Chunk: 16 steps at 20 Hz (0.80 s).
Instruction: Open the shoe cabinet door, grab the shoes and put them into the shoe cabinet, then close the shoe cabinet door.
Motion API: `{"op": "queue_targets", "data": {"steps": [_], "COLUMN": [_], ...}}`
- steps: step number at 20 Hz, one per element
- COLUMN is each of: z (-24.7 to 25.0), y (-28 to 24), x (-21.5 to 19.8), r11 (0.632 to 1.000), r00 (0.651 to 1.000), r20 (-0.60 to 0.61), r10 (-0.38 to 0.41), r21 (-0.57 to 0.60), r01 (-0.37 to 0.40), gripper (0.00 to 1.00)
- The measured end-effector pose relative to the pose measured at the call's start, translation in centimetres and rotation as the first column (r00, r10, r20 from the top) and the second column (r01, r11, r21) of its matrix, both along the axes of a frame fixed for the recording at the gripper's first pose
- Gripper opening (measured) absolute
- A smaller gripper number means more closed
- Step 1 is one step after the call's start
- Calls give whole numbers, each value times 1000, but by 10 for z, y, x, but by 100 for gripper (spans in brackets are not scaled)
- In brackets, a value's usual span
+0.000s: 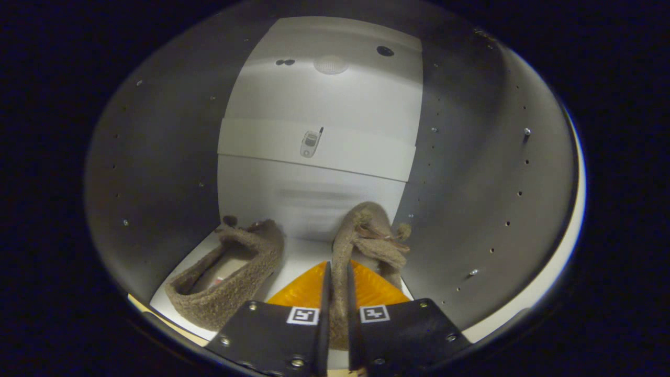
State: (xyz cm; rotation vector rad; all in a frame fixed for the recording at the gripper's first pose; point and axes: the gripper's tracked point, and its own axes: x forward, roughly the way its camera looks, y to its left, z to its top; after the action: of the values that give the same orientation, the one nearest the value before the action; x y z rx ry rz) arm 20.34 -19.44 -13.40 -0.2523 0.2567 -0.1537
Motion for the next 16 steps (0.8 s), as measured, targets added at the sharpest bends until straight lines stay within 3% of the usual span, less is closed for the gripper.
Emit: {"op": "queue_targets", "data": {"steps": [8, 16], "z": [17, 38], "y": [0, 11], "x": [-12, -59], "r11": [1000, 999], "r00": [999, 996], "r20": [43, 79], "r10": [-19, -40], "r21": [13, 18], "r01": [19, 38], "gripper": [18, 17]}}
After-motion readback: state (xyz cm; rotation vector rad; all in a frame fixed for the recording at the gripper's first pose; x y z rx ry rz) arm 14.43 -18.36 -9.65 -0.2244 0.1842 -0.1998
